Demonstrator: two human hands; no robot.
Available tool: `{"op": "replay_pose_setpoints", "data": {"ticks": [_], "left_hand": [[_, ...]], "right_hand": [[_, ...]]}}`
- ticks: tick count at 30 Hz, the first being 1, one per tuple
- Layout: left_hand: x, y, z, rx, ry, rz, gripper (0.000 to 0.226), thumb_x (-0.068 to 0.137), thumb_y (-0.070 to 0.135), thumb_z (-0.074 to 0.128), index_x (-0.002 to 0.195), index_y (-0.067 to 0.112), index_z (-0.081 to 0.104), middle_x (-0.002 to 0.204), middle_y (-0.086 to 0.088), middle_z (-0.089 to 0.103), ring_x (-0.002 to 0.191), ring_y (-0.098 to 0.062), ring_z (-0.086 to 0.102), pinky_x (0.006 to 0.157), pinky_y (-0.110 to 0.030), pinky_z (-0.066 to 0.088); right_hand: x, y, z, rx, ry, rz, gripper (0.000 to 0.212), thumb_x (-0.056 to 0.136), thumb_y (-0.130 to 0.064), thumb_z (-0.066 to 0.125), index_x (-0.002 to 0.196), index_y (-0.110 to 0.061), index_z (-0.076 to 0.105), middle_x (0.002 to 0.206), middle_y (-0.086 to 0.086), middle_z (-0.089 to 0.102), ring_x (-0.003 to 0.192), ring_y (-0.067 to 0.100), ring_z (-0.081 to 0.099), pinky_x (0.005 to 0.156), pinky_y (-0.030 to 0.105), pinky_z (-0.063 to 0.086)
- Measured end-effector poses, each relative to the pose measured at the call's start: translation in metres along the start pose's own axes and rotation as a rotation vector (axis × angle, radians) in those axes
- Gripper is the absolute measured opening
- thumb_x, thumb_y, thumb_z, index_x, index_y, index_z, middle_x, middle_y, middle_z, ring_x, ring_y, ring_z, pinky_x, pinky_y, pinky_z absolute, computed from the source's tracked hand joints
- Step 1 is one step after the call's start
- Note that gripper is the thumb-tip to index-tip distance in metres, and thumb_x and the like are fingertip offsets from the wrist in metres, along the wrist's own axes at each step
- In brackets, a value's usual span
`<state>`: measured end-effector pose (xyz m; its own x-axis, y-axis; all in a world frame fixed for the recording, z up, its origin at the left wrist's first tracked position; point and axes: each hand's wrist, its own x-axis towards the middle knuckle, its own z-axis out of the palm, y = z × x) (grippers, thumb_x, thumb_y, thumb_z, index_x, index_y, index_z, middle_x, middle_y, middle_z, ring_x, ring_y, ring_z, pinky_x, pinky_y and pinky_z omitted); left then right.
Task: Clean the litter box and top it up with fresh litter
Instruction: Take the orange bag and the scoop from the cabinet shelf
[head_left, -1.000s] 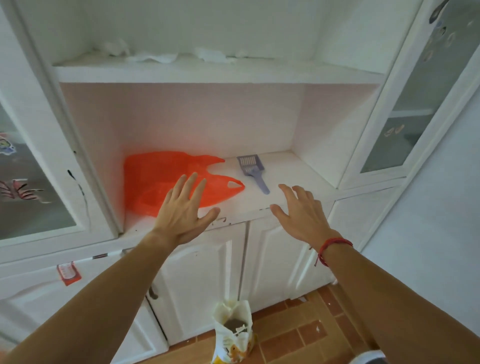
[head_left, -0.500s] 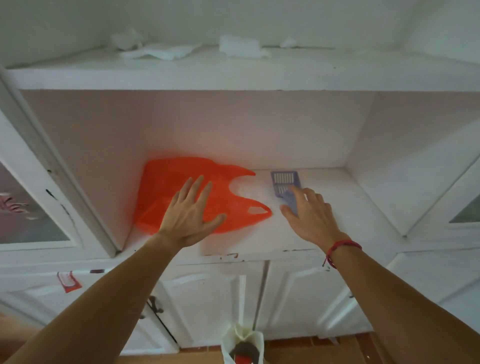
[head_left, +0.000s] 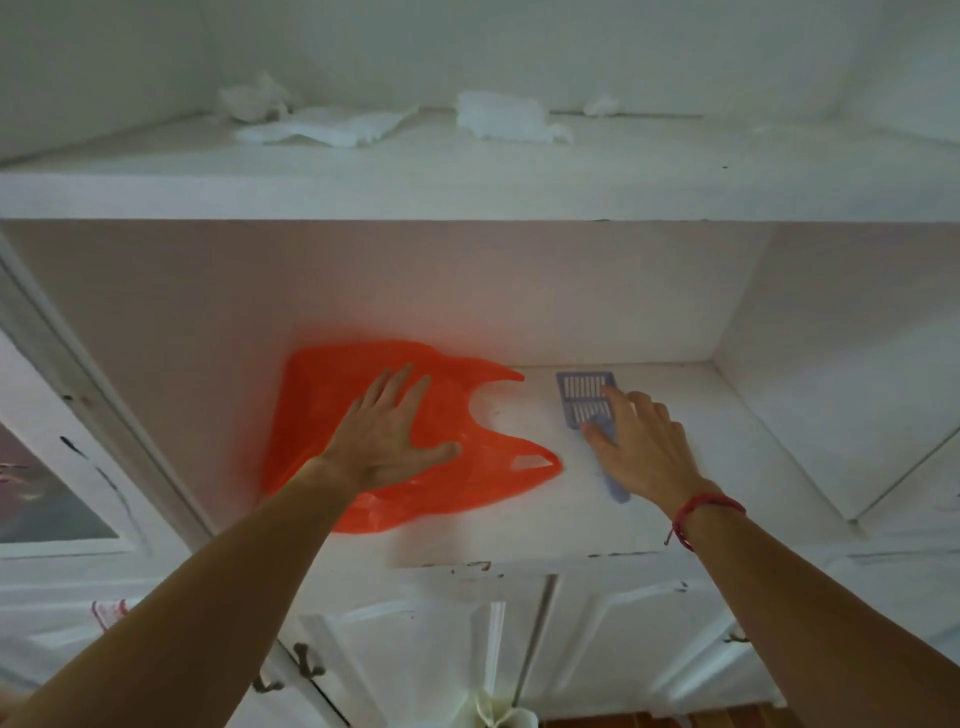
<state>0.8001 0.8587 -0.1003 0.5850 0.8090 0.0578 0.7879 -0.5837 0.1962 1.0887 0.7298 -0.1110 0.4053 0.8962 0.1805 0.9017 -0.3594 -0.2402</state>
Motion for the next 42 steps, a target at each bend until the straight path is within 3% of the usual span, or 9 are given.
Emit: {"op": "replay_pose_setpoints", "data": {"ticks": [6,13,17,20,22,25,29,35,42], "left_hand": [[0.024,-0.011,0.016,0.134,-0.188,-0.018,0.136,0.059,0.093,0.056,0.159,0.028,-0.01,0.167,-0.004,-0.017,0.153,-0.029,-0.016,0.124,-0.054,0.0],[0.055,-0.024,0.043,0.046,-0.329,-0.142,0.144,0.058,0.078,0.075,0.156,0.03,-0.019,0.167,-0.006,-0.013,0.154,-0.036,-0.007,0.121,-0.059,0.008],[0.057,-0.032,0.064,-0.025,-0.293,-0.176,0.122,0.078,0.07,0.066,0.159,0.021,-0.011,0.167,-0.011,0.009,0.153,-0.034,0.013,0.122,-0.052,0.016],[0.056,-0.033,0.072,-0.039,-0.122,-0.155,0.099,0.087,0.049,0.068,0.159,0.009,0.012,0.158,-0.018,0.031,0.144,-0.039,0.03,0.118,-0.049,0.028],[0.057,-0.034,0.075,-0.04,-0.045,-0.135,0.085,0.087,0.036,0.07,0.154,0.003,0.029,0.146,-0.022,0.046,0.135,-0.042,0.04,0.112,-0.048,0.035],[0.056,-0.034,0.077,-0.042,-0.004,-0.126,0.055,0.084,0.026,0.071,0.13,0.003,0.053,0.122,-0.02,0.063,0.116,-0.041,0.056,0.098,-0.046,0.044],[0.05,-0.031,0.073,-0.049,0.106,-0.071,0.016,0.083,0.01,0.066,0.096,0.001,0.061,0.096,-0.022,0.068,0.089,-0.044,0.066,0.076,-0.049,0.053],[0.037,-0.011,0.047,0.009,0.222,0.029,0.008,0.082,0.004,0.063,0.084,0.005,0.055,0.08,-0.017,0.065,0.071,-0.042,0.063,0.055,-0.041,0.045],[0.019,0.026,0.02,0.028,0.268,0.118,0.009,0.083,0.008,0.065,0.085,0.003,0.057,0.08,-0.017,0.067,0.07,-0.042,0.064,0.055,-0.035,0.035]], "right_hand": [[0.012,0.008,0.017,-0.006,-0.017,0.066,0.053,0.096,-0.047,0.044,0.141,-0.02,0.036,0.122,0.012,0.054,0.108,0.03,0.053,0.086,0.04,0.047],[0.026,0.018,0.046,0.049,-0.017,0.207,0.048,0.096,-0.05,0.045,0.121,-0.009,0.05,0.101,0.01,0.058,0.081,0.022,0.053,0.068,0.031,0.049],[0.031,0.021,0.056,0.093,-0.063,0.242,0.043,0.094,-0.046,0.051,0.113,-0.008,0.057,0.098,0.013,0.066,0.083,0.028,0.063,0.066,0.03,0.052],[0.032,0.022,0.059,0.053,-0.081,0.273,0.041,0.094,-0.044,0.052,0.112,-0.007,0.058,0.104,0.016,0.062,0.09,0.031,0.062,0.065,0.028,0.044],[0.033,0.022,0.061,0.034,-0.068,0.286,0.039,0.094,-0.044,0.052,0.106,-0.008,0.061,0.1,0.014,0.064,0.083,0.029,0.061,0.062,0.027,0.042],[0.035,0.025,0.064,0.045,-0.047,0.303,0.033,0.095,-0.039,0.052,0.093,-0.008,0.064,0.089,0.012,0.068,0.07,0.023,0.057,0.058,0.028,0.046],[0.033,0.028,0.064,0.068,-0.056,0.323,0.031,0.098,-0.03,0.047,0.098,-0.004,0.063,0.1,0.017,0.063,0.085,0.03,0.061,0.065,0.03,0.046],[0.017,0.037,0.043,0.102,-0.013,0.345,0.031,0.102,-0.028,0.042,0.111,-0.001,0.055,0.106,0.018,0.063,0.094,0.033,0.061,0.067,0.03,0.039],[-0.006,0.051,0.008,0.161,0.063,0.316,0.025,0.101,-0.024,0.044,0.11,-0.001,0.051,0.096,0.015,0.064,0.077,0.025,0.054,0.064,0.031,0.04]]}}
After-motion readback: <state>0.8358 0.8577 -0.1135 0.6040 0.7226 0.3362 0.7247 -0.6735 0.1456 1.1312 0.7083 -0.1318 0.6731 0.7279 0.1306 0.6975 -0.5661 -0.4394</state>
